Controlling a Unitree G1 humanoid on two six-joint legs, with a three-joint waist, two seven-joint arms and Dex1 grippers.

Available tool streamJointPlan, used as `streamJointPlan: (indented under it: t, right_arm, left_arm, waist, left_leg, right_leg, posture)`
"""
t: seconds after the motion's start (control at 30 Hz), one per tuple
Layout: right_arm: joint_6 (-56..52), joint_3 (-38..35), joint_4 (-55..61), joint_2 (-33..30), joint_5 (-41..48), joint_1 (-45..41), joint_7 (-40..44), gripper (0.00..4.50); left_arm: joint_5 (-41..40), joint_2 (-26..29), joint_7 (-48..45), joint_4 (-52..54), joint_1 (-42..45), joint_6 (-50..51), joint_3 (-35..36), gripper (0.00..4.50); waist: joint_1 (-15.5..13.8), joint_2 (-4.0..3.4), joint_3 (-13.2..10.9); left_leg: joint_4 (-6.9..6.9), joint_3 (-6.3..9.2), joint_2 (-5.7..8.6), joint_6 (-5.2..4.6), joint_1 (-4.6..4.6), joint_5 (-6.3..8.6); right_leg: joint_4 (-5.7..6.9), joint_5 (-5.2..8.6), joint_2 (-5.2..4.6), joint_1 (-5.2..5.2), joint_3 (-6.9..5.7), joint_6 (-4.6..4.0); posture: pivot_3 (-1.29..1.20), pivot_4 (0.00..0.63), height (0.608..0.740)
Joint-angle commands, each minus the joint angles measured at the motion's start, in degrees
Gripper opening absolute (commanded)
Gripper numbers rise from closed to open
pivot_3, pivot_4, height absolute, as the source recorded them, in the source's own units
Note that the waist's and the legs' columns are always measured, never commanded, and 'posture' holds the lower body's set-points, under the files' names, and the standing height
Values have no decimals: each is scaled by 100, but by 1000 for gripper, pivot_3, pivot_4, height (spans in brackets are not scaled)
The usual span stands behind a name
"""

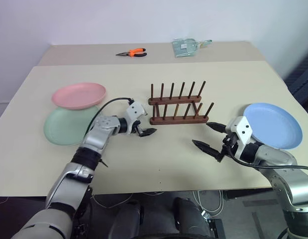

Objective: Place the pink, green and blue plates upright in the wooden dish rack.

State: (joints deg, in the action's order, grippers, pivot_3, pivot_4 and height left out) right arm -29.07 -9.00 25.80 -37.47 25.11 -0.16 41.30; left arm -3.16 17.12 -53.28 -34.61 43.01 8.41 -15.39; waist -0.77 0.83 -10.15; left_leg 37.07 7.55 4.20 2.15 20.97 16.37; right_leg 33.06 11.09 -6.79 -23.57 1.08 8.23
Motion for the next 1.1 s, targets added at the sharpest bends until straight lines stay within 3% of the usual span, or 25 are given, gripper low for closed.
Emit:
streamJointPlan:
  t: [0.03,0.1,0.3,0.57,0.77,0.8,0.87,0.9,1.0,1.1]
  right_arm:
    - [-133,-222,497,-4,93,151,-233,4500]
    - [-208,-288,600,-43,114,234,-282,4500]
    - [-321,-386,607,-221,141,213,-235,4500]
    - [-95,-969,-45,-787,142,614,392,4500]
    - [32,-1177,-281,-1021,-65,1077,610,4500]
    - [64,-1170,-341,-1046,-127,1111,621,4500]
    - [178,-1128,-444,-1088,-276,1154,634,4500]
    - [197,-1105,-470,-1094,-310,1163,650,3971]
    - [141,-1002,-236,-1041,-203,1234,745,2659]
    - [124,-762,8,-973,-163,1274,793,1090]
  left_arm:
    - [154,-170,-25,-662,280,-322,-23,4258]
    - [143,-248,-72,-799,347,-436,27,3693]
    - [160,-116,-445,-453,162,-696,22,827]
    - [-268,532,-1645,1863,-793,173,-220,774]
    - [-70,805,-1610,2156,-1039,249,-330,774]
    - [-35,824,-1515,2140,-1041,267,-298,1828]
    - [22,900,-1333,2138,-1063,373,-203,2658]
    - [79,985,-1220,2152,-1094,414,-153,3211]
    - [-138,1487,-1111,2762,-1563,998,226,3229]
    - [-677,1917,-1270,3833,-2205,1793,500,2186]
  waist:
    - [0,3,1]
    - [2,4,2]
    - [7,5,1]
    - [-9,3,1]
    - [0,3,1]
    - [0,3,1]
    - [0,3,1]
    - [0,3,1]
    - [51,1,2]
    - [149,-1,2]
  left_leg:
    - [0,2,-1,0,0,0]
    - [1,5,-1,0,0,0]
    - [1,5,-3,0,-1,0]
    - [0,9,-3,-1,8,0]
    - [5,9,-5,-1,7,0]
    - [4,9,-5,-1,6,0]
    - [4,9,-5,-1,7,0]
    - [4,9,-5,-1,7,0]
    - [-2,7,-9,-1,-1,0]
    - [-16,9,-17,-2,-9,2]
  right_leg:
    - [-1,0,0,0,-3,0]
    - [1,0,0,1,-6,1]
    - [1,1,0,2,-5,2]
    - [-1,0,0,-2,-6,-3]
    - [1,11,1,1,-6,-19]
    - [1,11,1,1,-5,-19]
    - [1,11,1,0,-6,-18]
    - [1,11,1,0,-5,-18]
    - [4,11,2,-1,-5,-17]
    - [6,14,7,-2,-5,-16]
  posture:
    - [0,150,740]
    - [0,150,740]
    - [0,150,740]
    - [0,150,740]
    - [0,150,740]
    - [0,150,740]
    - [0,150,740]
    - [0,150,740]
    - [0,150,740]
    - [0,150,740]
